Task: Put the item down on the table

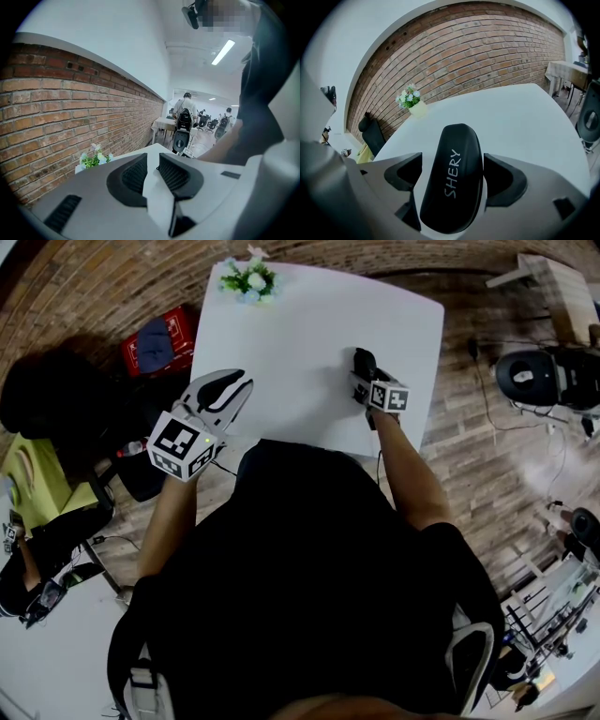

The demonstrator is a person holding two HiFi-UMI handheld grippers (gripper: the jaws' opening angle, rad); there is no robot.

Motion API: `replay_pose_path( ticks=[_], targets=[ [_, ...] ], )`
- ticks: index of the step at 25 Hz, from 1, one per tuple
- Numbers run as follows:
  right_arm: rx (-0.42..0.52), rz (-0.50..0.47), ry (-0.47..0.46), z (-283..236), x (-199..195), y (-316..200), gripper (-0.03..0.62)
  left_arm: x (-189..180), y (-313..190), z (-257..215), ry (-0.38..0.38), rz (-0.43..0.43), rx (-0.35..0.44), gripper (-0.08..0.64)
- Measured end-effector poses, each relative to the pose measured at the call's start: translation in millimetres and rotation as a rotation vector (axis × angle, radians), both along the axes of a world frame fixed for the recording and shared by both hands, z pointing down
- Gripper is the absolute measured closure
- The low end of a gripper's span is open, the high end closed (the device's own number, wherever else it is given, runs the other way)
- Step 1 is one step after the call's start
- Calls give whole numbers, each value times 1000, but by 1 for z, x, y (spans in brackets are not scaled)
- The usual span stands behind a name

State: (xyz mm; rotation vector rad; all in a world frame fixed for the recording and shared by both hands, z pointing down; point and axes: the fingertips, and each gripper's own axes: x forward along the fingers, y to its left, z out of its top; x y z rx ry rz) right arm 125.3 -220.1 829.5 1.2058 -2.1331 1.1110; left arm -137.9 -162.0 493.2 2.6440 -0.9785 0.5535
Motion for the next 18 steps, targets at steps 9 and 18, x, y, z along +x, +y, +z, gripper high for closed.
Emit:
replay_pose_path(
  ticks=[9, 18],
  targets=[
    [9, 11, -2, -6, 9, 3, 207, 4, 5, 1, 3, 7, 3, 474],
    [24, 17, -12, -19, 12, 7, 208, 10, 8, -5, 7, 16, 14, 474]
  ],
)
